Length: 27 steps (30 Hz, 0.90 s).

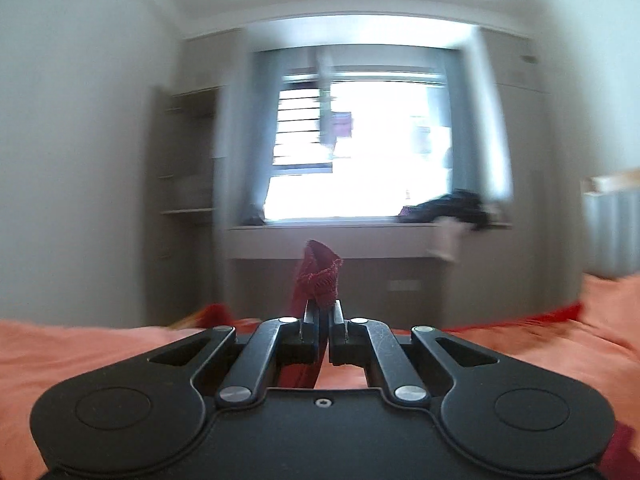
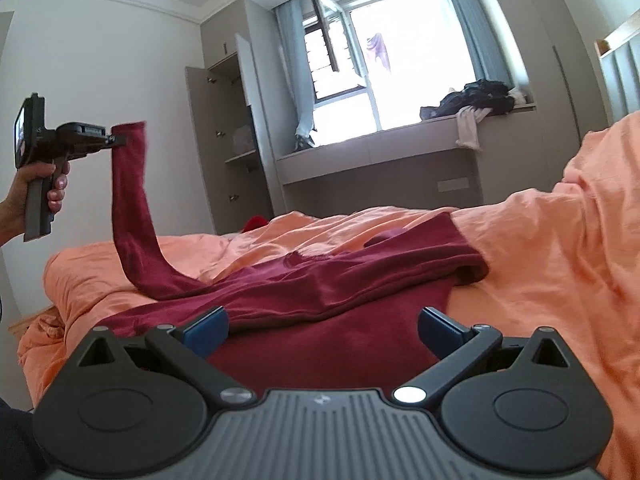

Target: Fold small clothes

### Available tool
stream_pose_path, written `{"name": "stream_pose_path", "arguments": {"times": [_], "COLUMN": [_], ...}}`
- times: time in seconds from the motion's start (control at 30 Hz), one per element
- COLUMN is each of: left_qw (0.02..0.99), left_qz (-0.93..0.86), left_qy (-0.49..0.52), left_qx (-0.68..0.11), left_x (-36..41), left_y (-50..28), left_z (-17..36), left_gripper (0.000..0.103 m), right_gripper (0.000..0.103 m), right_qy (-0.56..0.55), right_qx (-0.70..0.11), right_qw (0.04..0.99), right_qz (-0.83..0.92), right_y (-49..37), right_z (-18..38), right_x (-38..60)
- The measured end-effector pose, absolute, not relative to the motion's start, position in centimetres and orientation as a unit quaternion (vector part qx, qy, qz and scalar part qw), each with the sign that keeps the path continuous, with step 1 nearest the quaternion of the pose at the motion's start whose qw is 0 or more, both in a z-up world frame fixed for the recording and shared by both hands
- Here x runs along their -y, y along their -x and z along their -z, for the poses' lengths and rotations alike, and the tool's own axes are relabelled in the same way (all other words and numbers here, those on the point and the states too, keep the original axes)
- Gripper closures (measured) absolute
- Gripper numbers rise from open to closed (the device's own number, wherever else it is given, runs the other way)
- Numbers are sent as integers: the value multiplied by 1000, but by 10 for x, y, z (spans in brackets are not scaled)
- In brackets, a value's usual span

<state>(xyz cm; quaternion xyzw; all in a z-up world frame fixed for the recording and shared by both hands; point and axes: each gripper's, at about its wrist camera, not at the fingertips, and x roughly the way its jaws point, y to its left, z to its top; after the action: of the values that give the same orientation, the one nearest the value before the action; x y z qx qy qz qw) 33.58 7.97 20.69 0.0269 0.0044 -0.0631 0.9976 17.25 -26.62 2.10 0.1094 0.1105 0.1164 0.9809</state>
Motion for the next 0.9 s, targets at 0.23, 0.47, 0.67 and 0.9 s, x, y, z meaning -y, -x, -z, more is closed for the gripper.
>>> {"name": "stream_pose_path", "arguments": {"times": [0.23, 0.47, 0.67, 0.9], "left_qw": [980, 947, 917, 890], "left_qz": [188, 282, 314, 347], "left_qy": [-56, -57, -88, -49], "left_qx": [-45, -145, -230, -292], "left_x": [21, 80, 89, 61], "left_y": [-309, -280, -263, -269], "left_z": [-170, -90, -33, -18], "left_gripper": [99, 99, 95, 50], "right_gripper": [0, 0, 0, 0], "right_qy": [-120, -143, -155, -158], "right_qx": [-102, -108, -115, -122], "right_qw": [984, 982, 980, 978], "right_qz": [-89, -60, -51, -65], "right_y": [-152, -140, -138, -152], "right_z": [-24, -18, -12, -6], "right_x": [286, 307, 315, 303]}}
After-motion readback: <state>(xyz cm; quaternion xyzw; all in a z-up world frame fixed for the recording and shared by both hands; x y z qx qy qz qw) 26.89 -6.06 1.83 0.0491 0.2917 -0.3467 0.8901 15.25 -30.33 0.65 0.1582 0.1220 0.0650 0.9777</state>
